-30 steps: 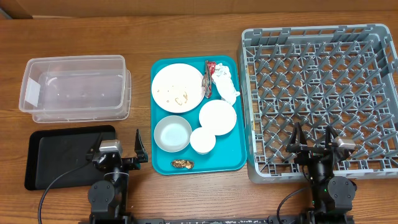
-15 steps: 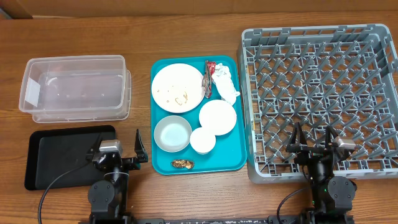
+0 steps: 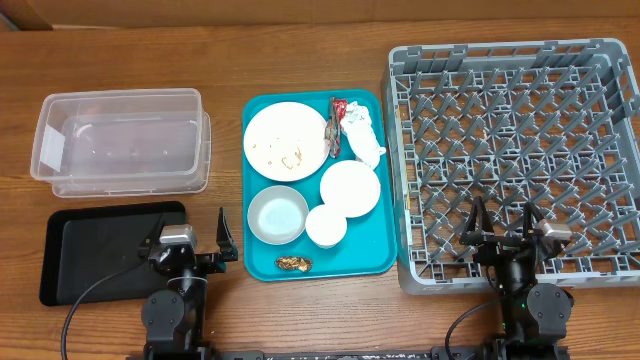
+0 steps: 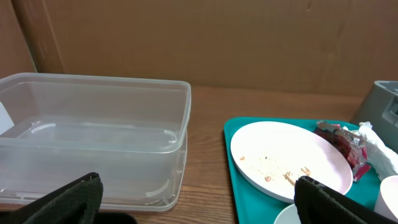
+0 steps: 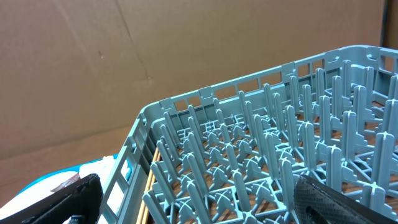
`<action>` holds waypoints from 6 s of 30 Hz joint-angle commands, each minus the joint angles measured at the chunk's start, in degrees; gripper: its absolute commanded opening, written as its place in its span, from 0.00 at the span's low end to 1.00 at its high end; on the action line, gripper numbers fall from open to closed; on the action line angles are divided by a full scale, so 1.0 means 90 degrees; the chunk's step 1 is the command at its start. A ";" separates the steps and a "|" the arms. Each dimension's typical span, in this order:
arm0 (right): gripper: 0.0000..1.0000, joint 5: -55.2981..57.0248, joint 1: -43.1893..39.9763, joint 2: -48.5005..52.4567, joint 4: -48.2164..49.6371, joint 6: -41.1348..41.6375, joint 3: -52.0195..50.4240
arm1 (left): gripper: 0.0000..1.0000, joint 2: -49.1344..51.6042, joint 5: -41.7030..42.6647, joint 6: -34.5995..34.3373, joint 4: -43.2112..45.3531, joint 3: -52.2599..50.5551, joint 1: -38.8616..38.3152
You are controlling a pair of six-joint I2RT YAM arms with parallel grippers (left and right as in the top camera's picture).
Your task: Sort waste into correct bins and load items into the dishwasher
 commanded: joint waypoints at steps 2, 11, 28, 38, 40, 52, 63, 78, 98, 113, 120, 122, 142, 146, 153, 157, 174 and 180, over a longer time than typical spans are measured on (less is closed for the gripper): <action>1.00 -0.0034 -0.0022 -0.0061 0.0036 -0.0024 -0.0068 | 1.00 -0.0061 -0.0041 0.0097 0.0017 -0.0027 -0.0036; 1.00 -0.0034 -0.0022 -0.0061 0.0036 -0.0024 -0.0068 | 1.00 -0.0061 -0.0041 0.0097 0.0017 -0.0027 -0.0036; 1.00 -0.0034 -0.0022 -0.0061 0.0036 -0.0024 -0.0068 | 1.00 -0.0061 -0.0044 0.0097 0.0017 -0.0027 -0.0036; 1.00 -0.0034 -0.0022 -0.0061 0.0036 -0.0024 -0.0068 | 1.00 -0.0061 -0.0041 0.0097 0.0017 -0.0027 -0.0036; 1.00 -0.0034 -0.0022 -0.0061 0.0036 -0.0024 -0.0068 | 1.00 -0.0061 -0.0041 0.0097 0.0017 -0.0027 -0.0036; 1.00 -0.0034 -0.0022 -0.0061 0.0036 -0.0024 -0.0068 | 1.00 -0.0061 -0.0041 0.0097 0.0017 -0.0027 -0.0036; 1.00 -0.0034 -0.0022 -0.0061 0.0036 -0.0024 -0.0068 | 1.00 -0.0061 -0.0041 0.0097 0.0017 -0.0027 -0.0036; 1.00 -0.0034 -0.0022 -0.0061 0.0036 -0.0024 -0.0068 | 1.00 -0.0061 -0.0041 0.0097 0.0017 -0.0027 -0.0036; 1.00 -0.0034 -0.0022 -0.0061 0.0036 -0.0024 -0.0068 | 1.00 -0.0061 -0.0041 0.0097 0.0017 -0.0027 -0.0036; 1.00 -0.0034 -0.0022 -0.0061 0.0036 -0.0024 -0.0068 | 1.00 -0.0061 -0.0041 0.0097 0.0017 -0.0027 -0.0036; 1.00 -0.0034 -0.0022 -0.0061 0.0036 -0.0024 -0.0068 | 1.00 -0.0061 -0.0041 0.0097 0.0017 -0.0027 -0.0036; 1.00 -0.0034 -0.0022 -0.0061 0.0036 -0.0024 -0.0068 | 1.00 -0.0061 -0.0041 0.0097 0.0017 -0.0027 -0.0036; 1.00 -0.0034 -0.0022 -0.0061 0.0036 -0.0024 -0.0068 | 1.00 -0.0061 -0.0041 0.0097 0.0017 -0.0027 -0.0036; 1.00 -0.0034 -0.0022 -0.0061 0.0036 -0.0024 -0.0068 | 1.00 -0.0061 -0.0041 0.0097 0.0017 -0.0027 -0.0036; 1.00 -0.0034 -0.0022 -0.0061 0.0036 -0.0024 -0.0068 | 1.00 -0.0061 -0.0041 0.0097 0.0017 -0.0027 -0.0036; 1.00 -0.0034 -0.0022 -0.0061 0.0036 -0.0024 -0.0068 | 1.00 -0.0061 -0.0041 0.0097 0.0017 -0.0027 -0.0036; 1.00 -0.0034 -0.0022 -0.0061 0.0036 -0.0024 -0.0068 | 1.00 -0.0061 -0.0068 0.0097 0.0034 -0.0027 -0.0036; 1.00 -0.0034 -0.0022 -0.0061 0.0036 -0.0024 -0.0068 | 1.00 -0.0061 0.0862 -0.0644 0.0811 -0.0027 -0.0041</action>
